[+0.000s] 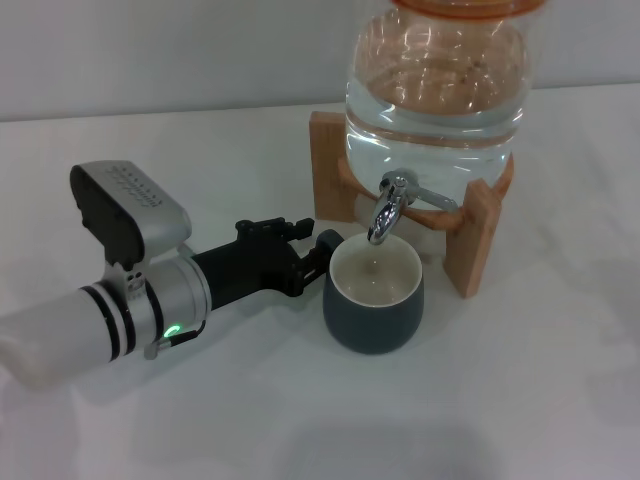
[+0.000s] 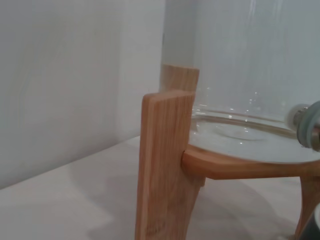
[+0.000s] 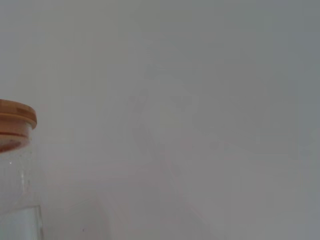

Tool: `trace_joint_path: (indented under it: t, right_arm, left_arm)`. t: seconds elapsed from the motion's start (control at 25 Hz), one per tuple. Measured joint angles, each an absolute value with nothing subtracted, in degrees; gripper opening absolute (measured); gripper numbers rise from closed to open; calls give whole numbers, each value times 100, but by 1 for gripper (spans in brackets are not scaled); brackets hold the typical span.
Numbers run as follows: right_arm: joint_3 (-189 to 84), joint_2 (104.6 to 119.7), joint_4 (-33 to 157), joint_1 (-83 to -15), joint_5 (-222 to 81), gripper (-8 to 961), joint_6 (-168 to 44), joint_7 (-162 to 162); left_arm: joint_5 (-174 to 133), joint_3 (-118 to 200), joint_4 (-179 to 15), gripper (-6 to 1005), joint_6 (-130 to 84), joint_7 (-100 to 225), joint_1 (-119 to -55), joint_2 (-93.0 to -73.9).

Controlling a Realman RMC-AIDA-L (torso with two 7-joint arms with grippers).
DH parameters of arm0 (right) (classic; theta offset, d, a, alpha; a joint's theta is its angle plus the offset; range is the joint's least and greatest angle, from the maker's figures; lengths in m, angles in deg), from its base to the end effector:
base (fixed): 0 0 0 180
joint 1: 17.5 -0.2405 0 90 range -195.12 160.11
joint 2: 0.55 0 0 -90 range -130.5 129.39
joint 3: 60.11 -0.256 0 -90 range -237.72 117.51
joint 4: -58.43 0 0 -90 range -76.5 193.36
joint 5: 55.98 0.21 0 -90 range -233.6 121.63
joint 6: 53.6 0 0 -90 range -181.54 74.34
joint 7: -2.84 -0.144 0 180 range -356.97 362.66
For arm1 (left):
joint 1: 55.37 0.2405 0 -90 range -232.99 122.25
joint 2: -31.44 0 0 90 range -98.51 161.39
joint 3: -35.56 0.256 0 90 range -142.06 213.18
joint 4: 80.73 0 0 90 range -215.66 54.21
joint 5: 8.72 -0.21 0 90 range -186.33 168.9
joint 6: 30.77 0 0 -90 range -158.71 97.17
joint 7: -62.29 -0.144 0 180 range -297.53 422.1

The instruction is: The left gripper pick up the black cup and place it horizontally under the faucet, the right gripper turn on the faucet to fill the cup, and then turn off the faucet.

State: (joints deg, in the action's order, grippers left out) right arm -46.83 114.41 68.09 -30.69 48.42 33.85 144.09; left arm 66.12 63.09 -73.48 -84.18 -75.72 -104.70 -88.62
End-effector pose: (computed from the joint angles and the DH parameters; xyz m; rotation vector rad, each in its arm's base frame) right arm 0.3898 0.2475 0.0791 -1.5180 0.5805 0.9139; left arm -0.2200 0.3601 -0.1291 -2.5662 -0.5577 -0.5829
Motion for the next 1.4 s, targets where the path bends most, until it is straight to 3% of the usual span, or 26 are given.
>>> trace_joint_path:
  t: [0.72, 1.08, 1.4]
  right_arm:
    - [-4696, 11439, 6846, -3060, 4866, 868, 3408, 14405]
    - [-4670, 11410, 7061, -2986, 4722, 868, 3729, 14210]
    - [-4545, 11417, 8798, -2875, 3469, 868, 4613, 12429]
  left_arm:
    - [6380, 6346, -7710, 412, -8955, -7519, -9947, -8826]
    - [6633, 6308, -8570, 412, -9859, -7380, -8981, -8800]
    - [8238, 6306, -9235, 411, -10232, -7192, -7962, -8780]
